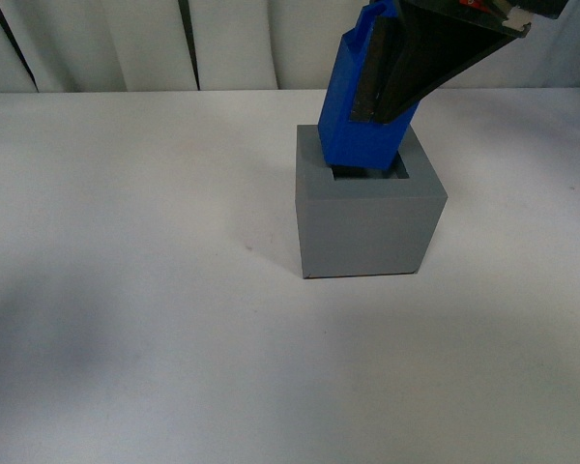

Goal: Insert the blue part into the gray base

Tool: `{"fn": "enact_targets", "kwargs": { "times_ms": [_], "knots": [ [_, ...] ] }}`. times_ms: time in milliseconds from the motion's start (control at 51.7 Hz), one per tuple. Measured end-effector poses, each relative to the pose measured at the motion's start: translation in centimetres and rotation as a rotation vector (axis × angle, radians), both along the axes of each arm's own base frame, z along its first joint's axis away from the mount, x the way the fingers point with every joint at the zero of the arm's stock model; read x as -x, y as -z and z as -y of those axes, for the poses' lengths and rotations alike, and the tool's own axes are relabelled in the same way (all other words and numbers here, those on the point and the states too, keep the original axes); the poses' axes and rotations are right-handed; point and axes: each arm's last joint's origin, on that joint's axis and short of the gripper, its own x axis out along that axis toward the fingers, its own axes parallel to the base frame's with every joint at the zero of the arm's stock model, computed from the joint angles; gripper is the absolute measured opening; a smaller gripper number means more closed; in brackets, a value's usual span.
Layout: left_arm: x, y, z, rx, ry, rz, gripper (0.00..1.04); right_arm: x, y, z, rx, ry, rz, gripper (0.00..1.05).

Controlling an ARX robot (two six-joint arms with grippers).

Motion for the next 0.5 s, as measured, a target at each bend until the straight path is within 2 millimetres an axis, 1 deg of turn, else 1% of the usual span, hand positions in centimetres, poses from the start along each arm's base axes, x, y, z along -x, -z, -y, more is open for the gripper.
{"fn": "enact_targets", "kwargs": {
  "times_ms": [503],
  "knots": [
    [0.0,0.0,0.0,0.0,0.0,0.0,0.99,0.67,0.56,0.34,0.065,-0.031,-0.015,0.47]
  ]
}}
